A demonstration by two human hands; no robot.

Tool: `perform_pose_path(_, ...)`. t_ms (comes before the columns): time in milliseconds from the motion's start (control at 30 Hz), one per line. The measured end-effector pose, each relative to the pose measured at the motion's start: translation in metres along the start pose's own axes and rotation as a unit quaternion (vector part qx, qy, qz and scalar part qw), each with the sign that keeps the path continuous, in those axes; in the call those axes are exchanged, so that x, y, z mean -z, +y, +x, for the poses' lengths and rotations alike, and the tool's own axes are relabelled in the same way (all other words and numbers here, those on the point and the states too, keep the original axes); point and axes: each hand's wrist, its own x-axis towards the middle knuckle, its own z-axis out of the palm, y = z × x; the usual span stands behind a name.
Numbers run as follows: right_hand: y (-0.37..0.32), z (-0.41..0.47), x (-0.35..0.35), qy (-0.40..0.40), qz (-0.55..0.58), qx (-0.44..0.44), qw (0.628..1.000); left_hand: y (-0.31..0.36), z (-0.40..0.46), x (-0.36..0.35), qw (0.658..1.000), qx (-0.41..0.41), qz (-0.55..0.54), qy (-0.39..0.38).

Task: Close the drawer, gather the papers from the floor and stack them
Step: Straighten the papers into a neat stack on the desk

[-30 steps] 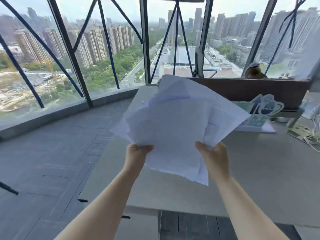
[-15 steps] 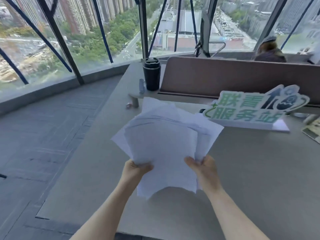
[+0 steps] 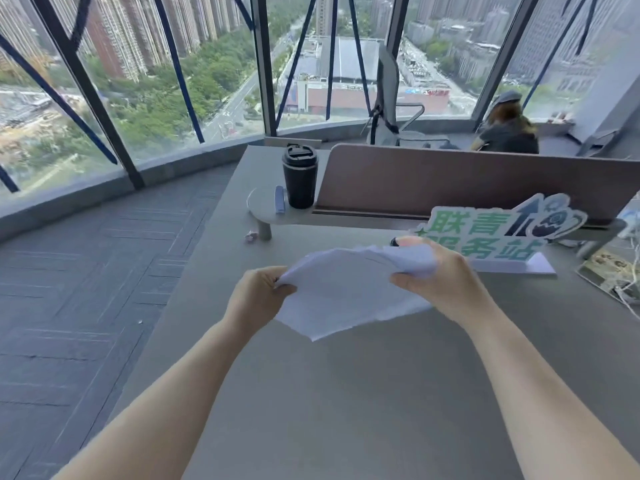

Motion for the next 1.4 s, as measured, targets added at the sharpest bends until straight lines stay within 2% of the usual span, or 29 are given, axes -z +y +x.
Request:
perform_pose_path(67,-0.003,0.001,-0.006,-0.032,-0.001,-0.050,0.998,0.007,0.009,0.013,0.994,-0.047,0.091,-0.030)
perform_pose_path(200,0.015,-0.008,-0.031,-0.029,0.051,-0.117,0.991,0.020,0.018,0.024,0.951,-0.127,0.266,-0.092)
perform_pose_path(267,0.026,-0.013,-0.044,-0.004,0.094,-0.138,0.986,0.018,0.018,0.024,0.940,-0.143,0.294,-0.100)
perform_pose_path(333,0.039,-0.017,-0.053,0.037,0.171,-0.152,0.973,0.005,0.019,0.029,0.941,-0.163,0.291,-0.055)
perform_pose_path(400,0.052,-0.021,-0.054,0.078,0.235,-0.153,0.957,-0.016,0.019,0.037,0.960,-0.122,0.251,0.032)
perform_pose_path(433,0.057,-0.023,-0.053,0.095,0.245,-0.153,0.953,-0.027,0.019,0.041,0.978,-0.053,0.189,0.064)
perform_pose_path(467,0.063,-0.024,-0.051,0.108,0.250,-0.151,0.950,-0.035,0.017,0.045,0.992,0.027,0.095,0.073)
perform_pose_path(500,0.067,-0.025,-0.049,0.115,0.259,-0.148,0.948,-0.043,0.013,0.046,0.994,0.094,-0.013,0.058)
perform_pose_path(533,0.068,-0.026,-0.047,0.116,0.274,-0.139,0.944,-0.046,0.008,0.044,0.985,0.127,-0.111,0.021)
perform_pose_path(633,0.073,-0.024,-0.049,0.106,0.299,-0.104,0.943,-0.054,0.002,0.024,0.957,0.112,-0.258,-0.066)
perform_pose_path(733,0.079,-0.016,-0.052,0.109,0.309,-0.084,0.941,-0.054,0.016,0.012,0.933,0.083,-0.345,-0.060)
perform_pose_path(833,0.086,-0.009,-0.047,0.095,0.287,-0.050,0.952,-0.052,0.030,0.012,0.930,0.022,-0.353,-0.098)
perform_pose_path(967,0.087,-0.002,-0.034,0.041,0.241,0.014,0.970,-0.050,0.038,0.013,0.936,0.011,-0.337,-0.106)
perform_pose_path(1100,0.092,0.002,-0.051,0.035,0.257,-0.031,0.965,-0.058,0.031,-0.010,0.930,0.088,-0.354,-0.032)
perform_pose_path(1267,0.137,-0.010,-0.106,0.070,0.259,-0.157,0.950,-0.082,0.001,-0.066,0.923,0.205,-0.324,0.018)
perform_pose_path(1333,0.145,-0.016,-0.113,0.098,0.262,-0.180,0.943,-0.087,-0.004,-0.073,0.925,0.225,-0.306,0.034)
perform_pose_path(1400,0.151,-0.017,-0.115,0.106,0.286,-0.165,0.938,-0.089,-0.003,-0.075,0.924,0.223,-0.306,0.047)
